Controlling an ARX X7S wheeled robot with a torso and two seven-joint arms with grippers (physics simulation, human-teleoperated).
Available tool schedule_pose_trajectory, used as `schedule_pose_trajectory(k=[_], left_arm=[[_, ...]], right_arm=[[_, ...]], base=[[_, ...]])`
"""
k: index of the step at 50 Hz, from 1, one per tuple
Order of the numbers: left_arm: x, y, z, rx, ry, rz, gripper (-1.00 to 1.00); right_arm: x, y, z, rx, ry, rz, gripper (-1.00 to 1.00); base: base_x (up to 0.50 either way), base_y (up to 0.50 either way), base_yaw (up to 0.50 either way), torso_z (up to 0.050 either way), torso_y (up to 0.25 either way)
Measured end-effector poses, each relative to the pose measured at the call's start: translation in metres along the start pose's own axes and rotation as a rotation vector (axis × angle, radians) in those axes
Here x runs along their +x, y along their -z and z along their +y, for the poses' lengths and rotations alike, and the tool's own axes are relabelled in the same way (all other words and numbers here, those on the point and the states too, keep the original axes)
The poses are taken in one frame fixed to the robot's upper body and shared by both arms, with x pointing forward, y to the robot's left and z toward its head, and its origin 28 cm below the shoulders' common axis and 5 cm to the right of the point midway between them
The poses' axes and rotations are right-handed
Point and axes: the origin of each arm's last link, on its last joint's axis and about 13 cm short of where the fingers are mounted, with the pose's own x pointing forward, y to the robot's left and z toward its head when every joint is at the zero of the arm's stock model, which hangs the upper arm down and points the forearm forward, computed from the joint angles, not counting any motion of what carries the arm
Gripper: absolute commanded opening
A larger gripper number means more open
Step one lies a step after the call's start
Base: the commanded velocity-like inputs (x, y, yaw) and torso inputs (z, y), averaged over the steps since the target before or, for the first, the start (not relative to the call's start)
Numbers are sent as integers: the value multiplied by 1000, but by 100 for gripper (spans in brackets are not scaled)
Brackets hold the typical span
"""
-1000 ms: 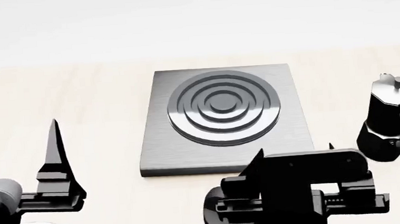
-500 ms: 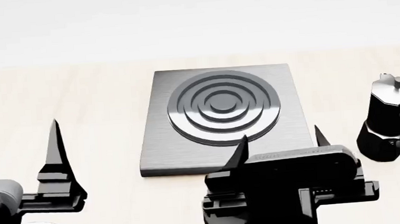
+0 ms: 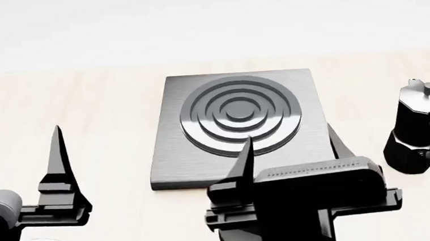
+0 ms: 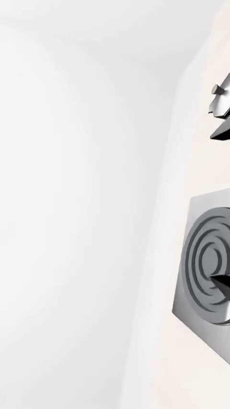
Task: Turn on the stove.
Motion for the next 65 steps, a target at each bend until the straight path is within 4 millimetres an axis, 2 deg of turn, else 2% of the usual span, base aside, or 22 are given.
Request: schedule_pose_trajectory(k=[65], left_arm=[[-1,-5,-1,-3,6,-7,100]], right_arm=[[-11,-24,0,-30,-2,-140,100]], base=[[0,0,0,0,0]])
